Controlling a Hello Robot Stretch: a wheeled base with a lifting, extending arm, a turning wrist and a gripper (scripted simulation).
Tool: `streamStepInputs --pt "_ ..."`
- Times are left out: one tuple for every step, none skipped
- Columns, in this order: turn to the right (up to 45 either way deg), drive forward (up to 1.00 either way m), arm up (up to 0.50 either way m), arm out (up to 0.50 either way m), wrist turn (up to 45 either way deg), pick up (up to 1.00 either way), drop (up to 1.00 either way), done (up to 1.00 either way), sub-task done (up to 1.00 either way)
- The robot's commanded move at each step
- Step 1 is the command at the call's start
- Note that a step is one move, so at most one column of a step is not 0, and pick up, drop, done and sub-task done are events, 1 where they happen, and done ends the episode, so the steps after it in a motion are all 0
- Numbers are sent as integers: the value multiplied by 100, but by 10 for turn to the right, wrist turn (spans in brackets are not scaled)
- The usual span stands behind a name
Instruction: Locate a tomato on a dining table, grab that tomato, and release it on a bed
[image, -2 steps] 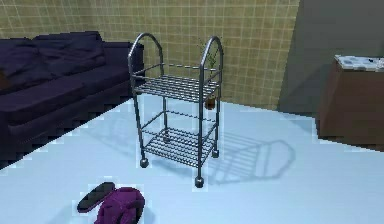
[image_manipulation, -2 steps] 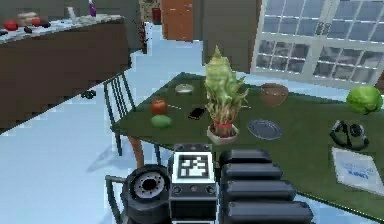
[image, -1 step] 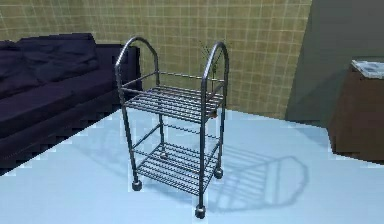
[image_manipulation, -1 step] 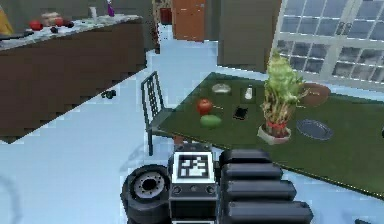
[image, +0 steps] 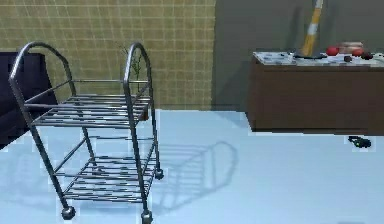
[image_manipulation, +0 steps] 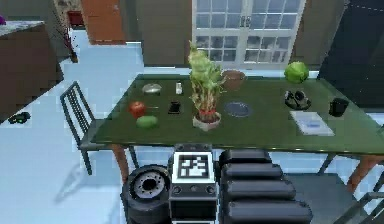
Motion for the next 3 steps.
streamStepInputs --pt "0 45 0 0 0 0 0 0 0" --pt "450 0 0 0 0 0 0 0 0" --pt "0 100 0 0 0 0 0 0 0"
